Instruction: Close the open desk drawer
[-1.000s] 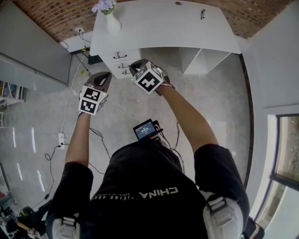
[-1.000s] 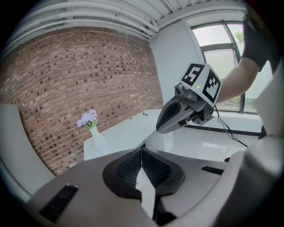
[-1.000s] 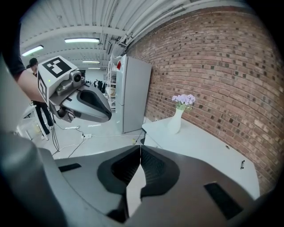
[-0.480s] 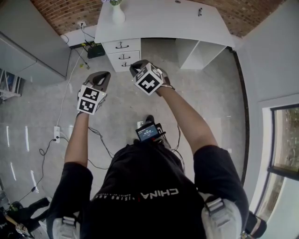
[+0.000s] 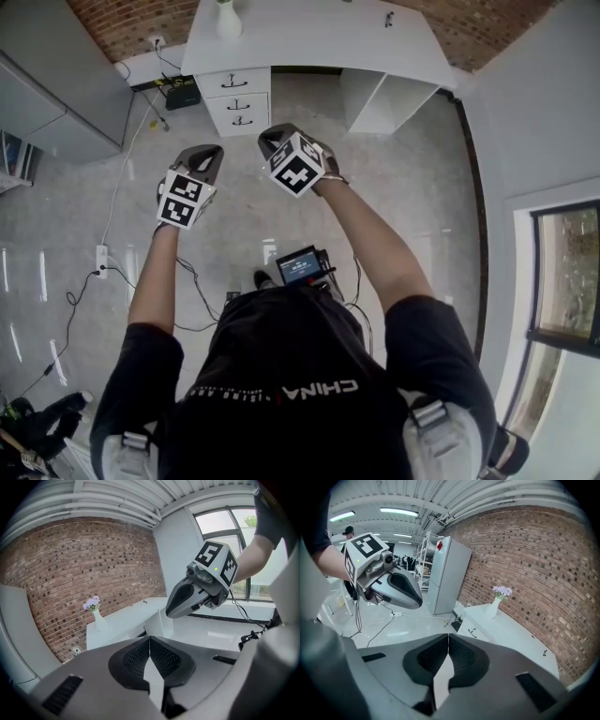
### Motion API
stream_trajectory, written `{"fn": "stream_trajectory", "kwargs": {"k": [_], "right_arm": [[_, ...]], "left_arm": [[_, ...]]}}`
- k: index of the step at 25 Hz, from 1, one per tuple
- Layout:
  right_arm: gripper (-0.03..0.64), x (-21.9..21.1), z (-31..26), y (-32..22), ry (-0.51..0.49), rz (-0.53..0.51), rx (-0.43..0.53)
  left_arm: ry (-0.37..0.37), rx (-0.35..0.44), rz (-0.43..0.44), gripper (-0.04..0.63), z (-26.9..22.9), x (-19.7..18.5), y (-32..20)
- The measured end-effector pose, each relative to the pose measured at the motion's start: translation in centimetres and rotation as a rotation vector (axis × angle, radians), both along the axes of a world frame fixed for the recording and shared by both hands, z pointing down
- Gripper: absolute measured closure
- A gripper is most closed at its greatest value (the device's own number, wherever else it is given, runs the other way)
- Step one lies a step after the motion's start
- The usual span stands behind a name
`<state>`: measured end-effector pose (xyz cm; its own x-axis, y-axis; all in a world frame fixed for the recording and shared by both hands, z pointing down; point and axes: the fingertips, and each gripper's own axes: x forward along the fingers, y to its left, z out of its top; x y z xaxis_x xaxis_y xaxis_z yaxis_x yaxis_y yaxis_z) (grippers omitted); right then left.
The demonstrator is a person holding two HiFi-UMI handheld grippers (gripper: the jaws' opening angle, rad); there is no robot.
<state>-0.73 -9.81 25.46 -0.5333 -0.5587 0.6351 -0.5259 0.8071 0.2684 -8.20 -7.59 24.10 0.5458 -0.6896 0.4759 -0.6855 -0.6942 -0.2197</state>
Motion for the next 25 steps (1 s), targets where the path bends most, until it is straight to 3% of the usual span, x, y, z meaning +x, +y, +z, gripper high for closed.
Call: {"fn": "stream_trajectory", "kwargs": {"k": [5, 14, 25], "right_arm": [[0.600, 2.6, -1.0, 0.0, 0.010, -0.032, 0.024], [0.601, 9.3, -2.4, -2.0, 0.008, -0.047, 0.065], [0.601, 8.8, -2.7, -3.8, -0.004, -0.080, 0.086]], "left_arm": [[0.037, -0.006, -0.029, 0.583, -0.4, 3.0, -0.7], [0.005, 0.023, -0.029, 0.583, -1.5, 10.2, -2.1], [-0.039, 0.044, -0.050, 0.583, -2.3, 10.5, -3.8]]}}
